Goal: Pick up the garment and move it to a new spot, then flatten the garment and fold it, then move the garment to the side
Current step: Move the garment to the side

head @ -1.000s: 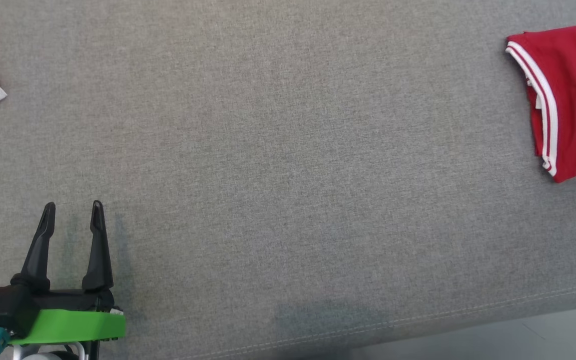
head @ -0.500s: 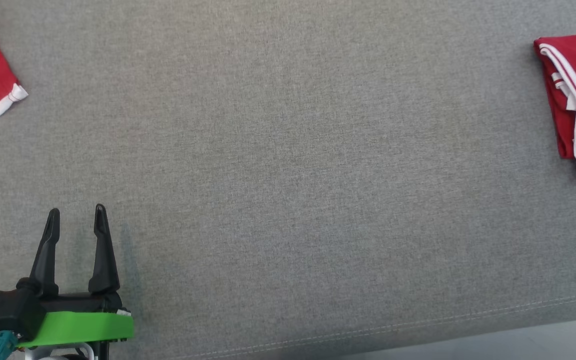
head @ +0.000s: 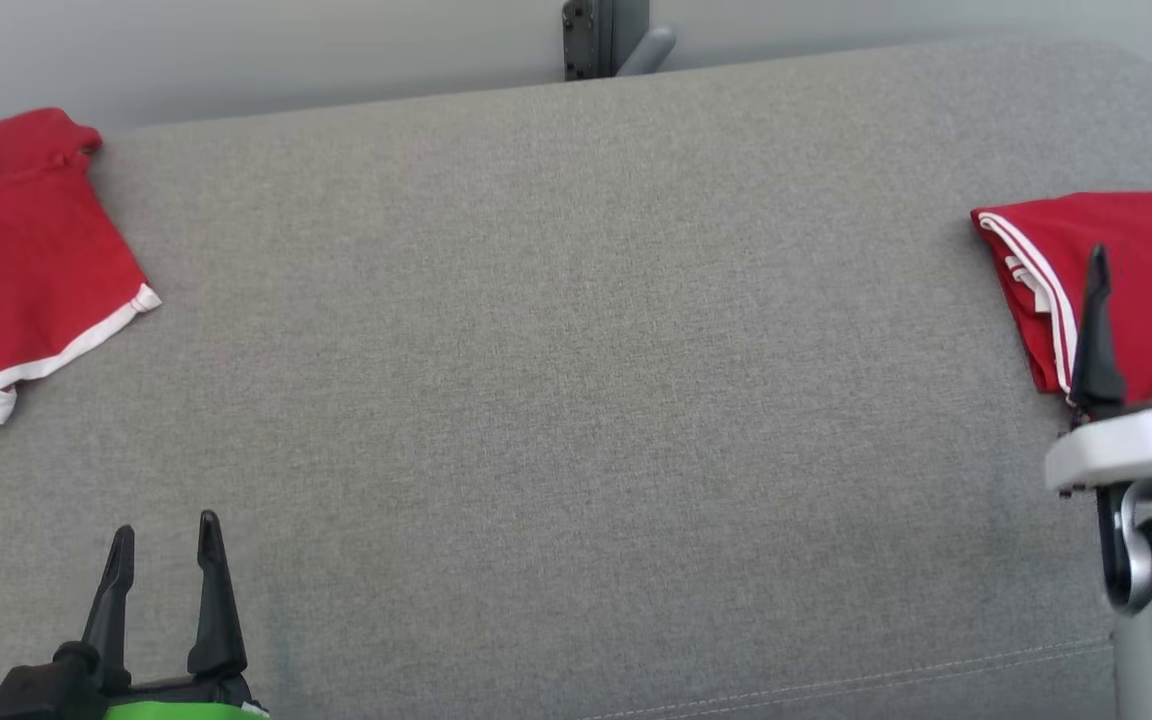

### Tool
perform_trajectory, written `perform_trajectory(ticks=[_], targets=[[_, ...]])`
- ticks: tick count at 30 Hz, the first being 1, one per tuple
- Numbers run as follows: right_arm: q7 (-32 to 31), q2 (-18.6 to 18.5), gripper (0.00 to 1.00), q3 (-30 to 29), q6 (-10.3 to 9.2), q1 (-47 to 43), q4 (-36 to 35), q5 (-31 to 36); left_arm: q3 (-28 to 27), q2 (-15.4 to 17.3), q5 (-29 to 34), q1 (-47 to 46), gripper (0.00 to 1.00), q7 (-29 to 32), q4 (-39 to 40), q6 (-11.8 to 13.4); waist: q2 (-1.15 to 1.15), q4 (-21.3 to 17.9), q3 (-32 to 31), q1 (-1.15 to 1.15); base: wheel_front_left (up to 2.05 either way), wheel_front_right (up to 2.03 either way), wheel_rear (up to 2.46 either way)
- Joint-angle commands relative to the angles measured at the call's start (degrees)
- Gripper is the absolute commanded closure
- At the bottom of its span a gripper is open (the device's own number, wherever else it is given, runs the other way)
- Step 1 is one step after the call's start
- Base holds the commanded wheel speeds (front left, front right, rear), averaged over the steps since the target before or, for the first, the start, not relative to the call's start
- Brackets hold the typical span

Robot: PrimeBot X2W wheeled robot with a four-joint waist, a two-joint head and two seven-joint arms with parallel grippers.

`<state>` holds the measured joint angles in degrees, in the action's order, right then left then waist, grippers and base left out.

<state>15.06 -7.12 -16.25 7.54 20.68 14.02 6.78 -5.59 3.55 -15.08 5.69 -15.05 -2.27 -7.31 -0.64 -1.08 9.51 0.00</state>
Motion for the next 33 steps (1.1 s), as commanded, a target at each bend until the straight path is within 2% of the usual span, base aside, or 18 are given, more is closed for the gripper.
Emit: perform_trajectory(ticks=[1, 6, 12, 13, 20, 28, 33], targets=[[0.1, 0.6, 0.0, 0.5, -0.1, -2.6, -1.6, -1.6, -0.5, 0.0, -0.2, 1.0, 0.0, -0.2, -0.2, -0.2, 0.64, 0.9, -4.0, 0.0, 0.0, 0.0, 0.0], [0.1, 2.9, 0.0, 3.9, -0.1, -11.5, -5.2, -2.9, -0.2, -0.3, 0.6, 2.4, 0.0, -0.2, -1.1, -0.2, 0.64, 1.1, -4.9, 0.0, 0.0, 0.0, 0.0], [0.1, 4.1, 0.0, 7.4, -0.1, -19.2, -6.2, -4.3, 0.9, -0.5, 0.3, 2.4, 0.0, -0.2, -2.2, -0.2, 0.64, 2.3, -6.4, 0.0, 0.0, 0.0, 0.0], [0.1, 4.2, 0.0, 9.1, -0.1, -20.6, -5.8, -6.2, 1.1, -0.5, 0.2, 2.4, 0.0, -0.2, -2.7, -0.2, 0.64, 2.4, -6.8, 0.0, 0.0, 0.0, 0.0], [0.1, 4.1, 0.0, 12.5, -0.1, -22.2, -3.8, -8.3, 1.5, -0.5, 0.5, 2.6, 0.0, -0.2, -3.8, -0.2, 0.64, 2.4, -7.4, 0.0, 0.0, 0.0, 0.0], [0.1, 4.1, 0.0, 12.9, -0.1, -21.1, -3.3, -7.4, 2.0, -0.6, 0.3, 2.1, 0.0, -0.2, -3.8, -0.2, 0.64, 3.1, -6.8, 0.0, 0.0, 0.0, 0.0], [0.1, 4.1, 0.0, 13.0, -0.1, -21.2, -3.4, -7.3, 1.9, -0.6, 0.1, 1.5, 0.0, -0.2, -3.7, -0.3, 0.64, 4.9, -6.5, 0.0, 0.0, 0.0, 0.0]])
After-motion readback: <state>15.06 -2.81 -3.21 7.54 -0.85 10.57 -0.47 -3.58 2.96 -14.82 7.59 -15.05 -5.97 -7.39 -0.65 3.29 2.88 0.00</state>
